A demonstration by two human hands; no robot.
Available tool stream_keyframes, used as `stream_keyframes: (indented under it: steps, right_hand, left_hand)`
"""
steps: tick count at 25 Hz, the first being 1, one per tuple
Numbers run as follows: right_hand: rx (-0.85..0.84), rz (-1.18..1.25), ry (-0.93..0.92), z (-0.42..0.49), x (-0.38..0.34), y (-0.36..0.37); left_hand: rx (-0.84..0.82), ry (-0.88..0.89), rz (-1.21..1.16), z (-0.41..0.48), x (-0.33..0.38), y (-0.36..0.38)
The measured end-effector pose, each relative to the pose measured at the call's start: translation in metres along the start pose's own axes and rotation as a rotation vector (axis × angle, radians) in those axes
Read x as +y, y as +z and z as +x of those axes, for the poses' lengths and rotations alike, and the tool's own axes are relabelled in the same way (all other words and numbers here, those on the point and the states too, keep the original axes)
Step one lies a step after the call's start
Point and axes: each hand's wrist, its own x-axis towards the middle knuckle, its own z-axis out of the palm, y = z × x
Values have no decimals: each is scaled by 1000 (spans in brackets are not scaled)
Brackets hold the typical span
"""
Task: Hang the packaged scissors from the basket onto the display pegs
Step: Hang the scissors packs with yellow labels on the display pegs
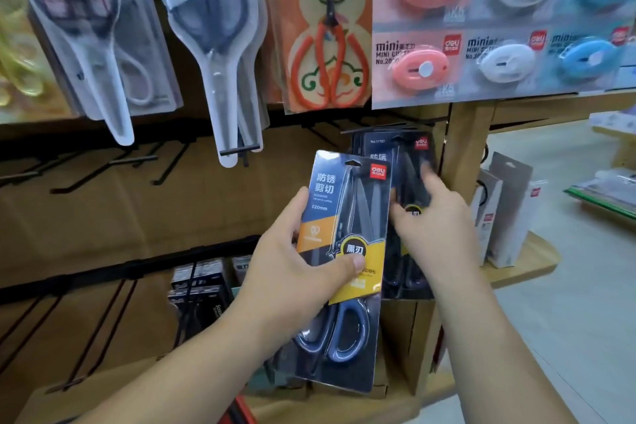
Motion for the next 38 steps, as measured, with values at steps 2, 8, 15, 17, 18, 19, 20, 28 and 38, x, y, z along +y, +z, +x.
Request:
stream_keyframes:
  steps: [2, 8, 15, 17, 18, 19, 20, 28, 38]
  right_hand:
    - [91, 79, -34, 4, -1, -14]
    - [119, 324, -84, 11, -3, -37]
    - [157, 316, -93, 13, 6, -41]
    - [178, 206, -82, 13, 8, -37]
    - [196, 180, -64, 13, 10, -36]
    - [206, 175, -55, 13, 10, -36]
    - [205, 169, -52, 13, 10, -37]
    - [-195, 142, -135, 6, 18, -9]
    - [-3, -147, -125, -41, 12, 27]
  left_hand:
    - [-39, 30, 26, 6, -2, 7]
    - [-73, 128, 51, 24, -13, 56]
    - [-14, 174, 92, 49, -18, 82]
    - [26, 152, 101, 57, -18, 86]
    - [44, 135, 125, 62, -16, 89]
    - [51, 111, 154, 68, -15, 91]
    - [49, 91, 186, 72, -14, 93]
    - [64, 64, 471, 76, -38, 64]
    - [-52, -4, 409, -18, -27, -29]
